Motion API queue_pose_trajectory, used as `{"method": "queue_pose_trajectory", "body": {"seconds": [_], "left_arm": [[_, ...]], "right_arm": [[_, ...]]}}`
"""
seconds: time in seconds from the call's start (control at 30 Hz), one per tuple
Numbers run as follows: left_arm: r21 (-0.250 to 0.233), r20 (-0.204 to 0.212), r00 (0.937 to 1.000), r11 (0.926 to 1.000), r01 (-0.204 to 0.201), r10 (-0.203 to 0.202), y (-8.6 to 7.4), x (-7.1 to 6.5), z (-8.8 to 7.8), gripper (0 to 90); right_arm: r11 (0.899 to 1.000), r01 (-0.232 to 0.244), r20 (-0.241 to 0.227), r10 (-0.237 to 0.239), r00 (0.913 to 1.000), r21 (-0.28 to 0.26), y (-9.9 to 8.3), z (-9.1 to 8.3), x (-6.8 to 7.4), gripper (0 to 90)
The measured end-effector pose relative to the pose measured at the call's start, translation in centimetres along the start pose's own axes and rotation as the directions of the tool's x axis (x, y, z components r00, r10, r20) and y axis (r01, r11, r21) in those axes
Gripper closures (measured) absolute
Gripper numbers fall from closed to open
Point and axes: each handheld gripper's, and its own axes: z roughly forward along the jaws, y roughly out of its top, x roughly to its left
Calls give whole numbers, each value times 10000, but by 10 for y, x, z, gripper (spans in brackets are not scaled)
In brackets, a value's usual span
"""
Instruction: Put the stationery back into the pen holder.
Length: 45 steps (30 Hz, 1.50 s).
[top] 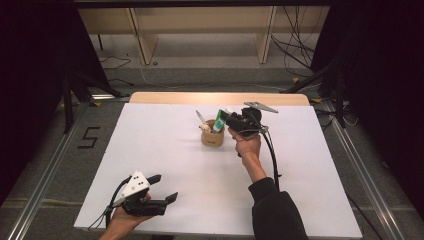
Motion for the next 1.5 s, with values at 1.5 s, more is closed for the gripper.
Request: {"method": "queue_pose_trajectory", "body": {"seconds": [1.5], "left_arm": [[244,-22,9998,9995,-191,192,-2,-2,4,161]], "right_arm": [[9825,1083,422,-1159,9924,1515,-17,31,6,493]]}}
